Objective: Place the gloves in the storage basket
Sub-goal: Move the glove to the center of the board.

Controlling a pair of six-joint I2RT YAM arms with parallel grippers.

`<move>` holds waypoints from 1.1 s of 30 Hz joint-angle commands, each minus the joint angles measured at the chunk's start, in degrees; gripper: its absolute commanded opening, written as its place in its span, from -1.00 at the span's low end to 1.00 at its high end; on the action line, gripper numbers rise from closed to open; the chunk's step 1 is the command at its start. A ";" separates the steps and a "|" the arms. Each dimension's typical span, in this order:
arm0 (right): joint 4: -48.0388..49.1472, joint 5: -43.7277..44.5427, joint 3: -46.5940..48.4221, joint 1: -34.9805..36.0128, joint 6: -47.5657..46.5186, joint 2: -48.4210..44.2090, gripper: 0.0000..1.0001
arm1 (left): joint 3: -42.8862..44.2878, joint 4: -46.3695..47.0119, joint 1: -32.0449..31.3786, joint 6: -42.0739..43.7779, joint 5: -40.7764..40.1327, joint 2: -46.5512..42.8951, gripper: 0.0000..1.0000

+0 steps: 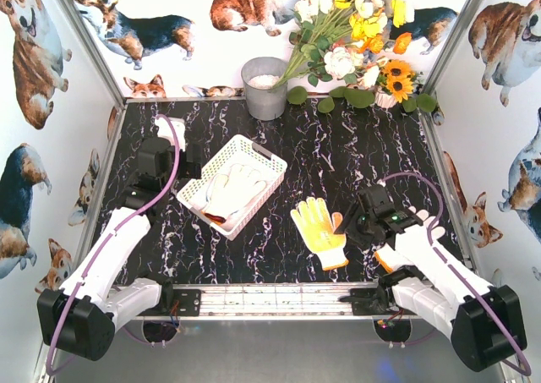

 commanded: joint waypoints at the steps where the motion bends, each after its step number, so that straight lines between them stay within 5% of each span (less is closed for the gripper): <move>1: 0.18 -2.55 -1.75 -0.15 -0.75 1.28 0.00 | -0.55 1.87 0.79 -0.36 2.31 -1.04 0.88; 16: 7.65 -12.91 -6.50 1.17 -0.99 6.73 -0.37 | -0.42 1.48 0.80 0.01 3.19 0.12 0.88; 25: 15.07 -17.77 -10.46 3.54 1.00 6.53 -0.65 | 0.79 -0.11 -0.31 -6.83 13.71 -0.20 0.78; 33: 17.42 -19.19 -9.19 6.76 -1.01 12.22 -0.85 | -0.39 -6.14 -14.67 -14.14 11.68 -1.80 0.70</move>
